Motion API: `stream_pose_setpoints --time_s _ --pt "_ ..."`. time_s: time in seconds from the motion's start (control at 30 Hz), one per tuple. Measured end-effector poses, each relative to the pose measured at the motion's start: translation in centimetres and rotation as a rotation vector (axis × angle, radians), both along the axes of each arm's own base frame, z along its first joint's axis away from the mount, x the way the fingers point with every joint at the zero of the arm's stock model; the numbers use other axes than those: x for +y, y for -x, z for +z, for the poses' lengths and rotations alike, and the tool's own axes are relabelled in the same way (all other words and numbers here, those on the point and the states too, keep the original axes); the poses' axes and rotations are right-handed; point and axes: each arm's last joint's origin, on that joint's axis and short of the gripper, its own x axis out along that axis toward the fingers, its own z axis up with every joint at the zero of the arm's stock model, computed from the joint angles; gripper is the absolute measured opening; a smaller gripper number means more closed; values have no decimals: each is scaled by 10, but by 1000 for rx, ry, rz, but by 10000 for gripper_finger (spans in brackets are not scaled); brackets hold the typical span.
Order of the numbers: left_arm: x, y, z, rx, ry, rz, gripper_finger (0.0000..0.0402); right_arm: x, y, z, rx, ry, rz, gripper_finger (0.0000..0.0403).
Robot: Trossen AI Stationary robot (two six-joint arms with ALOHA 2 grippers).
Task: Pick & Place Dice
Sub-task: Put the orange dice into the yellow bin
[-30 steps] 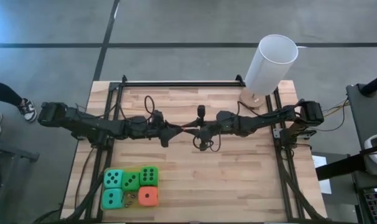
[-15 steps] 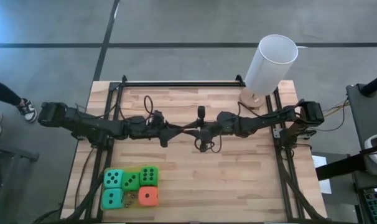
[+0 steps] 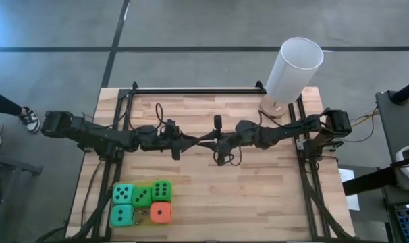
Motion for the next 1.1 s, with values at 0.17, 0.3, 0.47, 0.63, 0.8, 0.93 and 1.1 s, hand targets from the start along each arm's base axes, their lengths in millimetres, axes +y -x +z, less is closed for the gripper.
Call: stream_pose_setpoints --time_s 0.17,0.3,0.47,0.63,0.8,0.93,1.1 --pt "-1 0 1 -16 2 -12 91 0 0 1 -14 0 3 50" --pt "-1 0 2 -22 3 -23 87 1 0 3 -30 7 6 50" --pt "-1 0 2 -21 3 -24 82 1 0 3 -32 15 9 50" --pt "-1 0 2 -17 0 -25 72 1 0 3 -33 17 9 50" --pt "-1 0 2 -15 -14 -26 56 1 0 3 -35 21 9 50" --pt "-1 0 1 -14 -17 -26 54 1 0 3 -36 21 9 50" --pt "-1 0 1 -12 -18 -26 78 1 0 3 -37 22 8 50"
